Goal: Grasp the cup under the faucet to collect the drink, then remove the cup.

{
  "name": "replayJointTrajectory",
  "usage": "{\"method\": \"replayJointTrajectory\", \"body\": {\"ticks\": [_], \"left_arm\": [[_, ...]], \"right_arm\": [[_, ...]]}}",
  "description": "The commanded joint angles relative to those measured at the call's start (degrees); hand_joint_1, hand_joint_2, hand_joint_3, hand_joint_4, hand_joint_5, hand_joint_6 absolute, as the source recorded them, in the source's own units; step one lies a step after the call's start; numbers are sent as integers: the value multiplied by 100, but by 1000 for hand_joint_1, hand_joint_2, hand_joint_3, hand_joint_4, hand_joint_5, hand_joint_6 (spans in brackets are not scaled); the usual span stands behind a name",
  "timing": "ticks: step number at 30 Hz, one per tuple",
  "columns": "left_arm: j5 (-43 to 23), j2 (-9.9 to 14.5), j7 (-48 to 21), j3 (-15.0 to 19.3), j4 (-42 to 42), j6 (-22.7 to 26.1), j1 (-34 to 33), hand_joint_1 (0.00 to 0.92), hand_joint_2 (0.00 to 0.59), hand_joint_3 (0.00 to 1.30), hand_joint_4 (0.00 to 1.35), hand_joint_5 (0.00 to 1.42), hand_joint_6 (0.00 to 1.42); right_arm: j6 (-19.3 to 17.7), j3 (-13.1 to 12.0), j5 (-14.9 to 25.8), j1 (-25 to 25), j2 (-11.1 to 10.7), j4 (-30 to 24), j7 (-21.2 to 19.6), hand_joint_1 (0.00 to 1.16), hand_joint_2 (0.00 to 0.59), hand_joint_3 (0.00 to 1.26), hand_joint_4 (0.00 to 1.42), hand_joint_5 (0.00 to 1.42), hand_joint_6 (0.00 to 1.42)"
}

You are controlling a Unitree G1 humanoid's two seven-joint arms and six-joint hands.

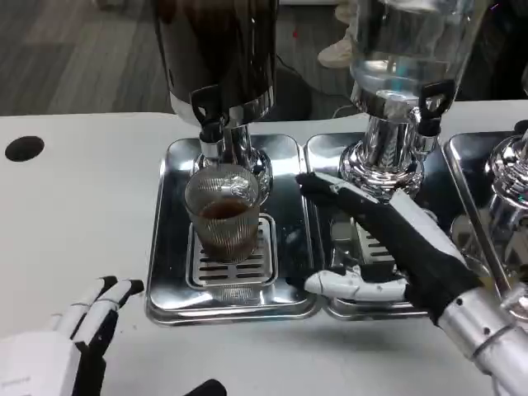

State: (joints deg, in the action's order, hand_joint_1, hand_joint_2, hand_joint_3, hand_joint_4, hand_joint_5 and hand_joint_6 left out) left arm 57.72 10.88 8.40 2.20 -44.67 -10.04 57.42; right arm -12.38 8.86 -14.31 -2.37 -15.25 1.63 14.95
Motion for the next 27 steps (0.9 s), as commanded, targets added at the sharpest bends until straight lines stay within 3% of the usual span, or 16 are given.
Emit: {"method": "replayJointTrajectory", "body": {"ticks": [1,8,18,27], "left_arm": [[-89,-5,77,90,7,-146,157,0,29,237,154,274,532],[-202,-35,113,209,45,-352,324,0,35,240,154,274,533],[-385,-73,90,315,49,-606,546,0,36,240,155,274,533],[-449,-133,96,434,25,-753,761,0,39,246,163,275,533]], "right_arm": [[207,129,-208,-170,209,-53,-297,665,84,107,150,115,2],[571,485,-632,-483,744,214,-796,665,84,43,21,25,0],[464,696,-677,-1194,1333,1331,-1385,680,88,16,0,0,0],[192,789,-701,-1626,1551,2253,-1869,685,89,16,0,1,0]]}}
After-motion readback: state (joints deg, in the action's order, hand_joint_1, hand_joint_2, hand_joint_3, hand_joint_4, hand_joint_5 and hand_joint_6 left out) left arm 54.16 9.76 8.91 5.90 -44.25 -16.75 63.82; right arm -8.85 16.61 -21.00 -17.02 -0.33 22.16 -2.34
